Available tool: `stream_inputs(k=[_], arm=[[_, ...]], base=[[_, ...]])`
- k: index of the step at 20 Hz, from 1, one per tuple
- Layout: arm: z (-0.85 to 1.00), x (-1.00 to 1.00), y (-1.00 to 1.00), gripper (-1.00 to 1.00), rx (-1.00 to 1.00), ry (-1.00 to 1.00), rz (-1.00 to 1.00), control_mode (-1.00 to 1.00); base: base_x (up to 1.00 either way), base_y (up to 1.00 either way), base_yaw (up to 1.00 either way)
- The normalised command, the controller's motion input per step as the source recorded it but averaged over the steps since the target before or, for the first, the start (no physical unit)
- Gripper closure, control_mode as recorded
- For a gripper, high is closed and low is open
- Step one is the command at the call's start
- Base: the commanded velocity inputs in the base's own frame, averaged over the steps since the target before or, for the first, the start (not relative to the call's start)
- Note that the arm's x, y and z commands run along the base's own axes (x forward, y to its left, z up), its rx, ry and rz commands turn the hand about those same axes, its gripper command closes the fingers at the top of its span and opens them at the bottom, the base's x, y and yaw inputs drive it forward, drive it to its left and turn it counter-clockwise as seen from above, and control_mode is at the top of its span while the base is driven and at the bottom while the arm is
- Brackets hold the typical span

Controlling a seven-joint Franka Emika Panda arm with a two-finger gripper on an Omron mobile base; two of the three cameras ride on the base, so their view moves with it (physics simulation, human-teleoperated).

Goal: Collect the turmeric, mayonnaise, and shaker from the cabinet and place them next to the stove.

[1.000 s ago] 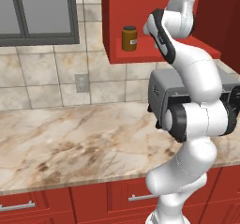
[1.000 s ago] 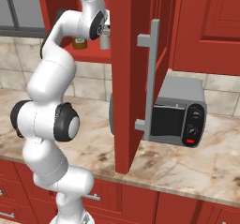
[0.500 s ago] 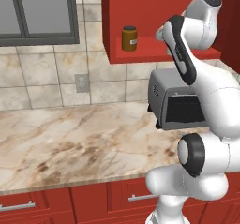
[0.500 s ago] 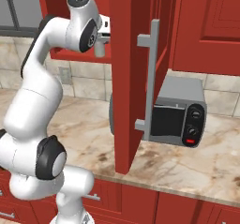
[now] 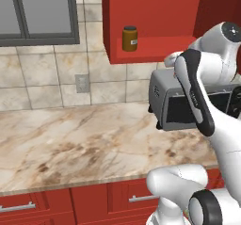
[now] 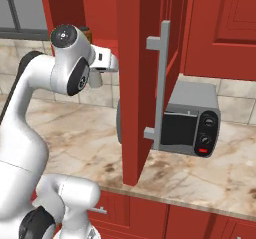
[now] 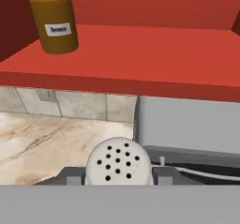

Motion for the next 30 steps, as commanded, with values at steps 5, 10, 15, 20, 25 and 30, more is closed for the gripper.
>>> stream_inputs(k=[5, 10, 15, 20, 25, 30], arm=[[-0.64, -1.0, 0.27, 1.0, -0.01, -0.01, 0.01, -1.0], [-0.59, -1.0, 0.27, 1.0, -0.01, -0.01, 0.01, -1.0], [-0.48, -1.0, 0.29, 1.0, 0.0, 0.0, 0.0, -1.0], [0.0, 0.0, 0.0, 1.0, 0.0, 0.0, 0.0, 1.0], [0.0, 0.0, 0.0, 1.0, 0.0, 0.0, 0.0, 1.0], [0.0, 0.0, 0.0, 1.0, 0.0, 0.0, 0.0, 1.0]], base=[[0.0, 0.0, 0.0], [0.0, 0.0, 0.0], [0.0, 0.0, 0.0], [-0.97, 0.57, 0.05], [-0.87, 0.88, 0.16], [-0.32, 0.98, 0.23]])
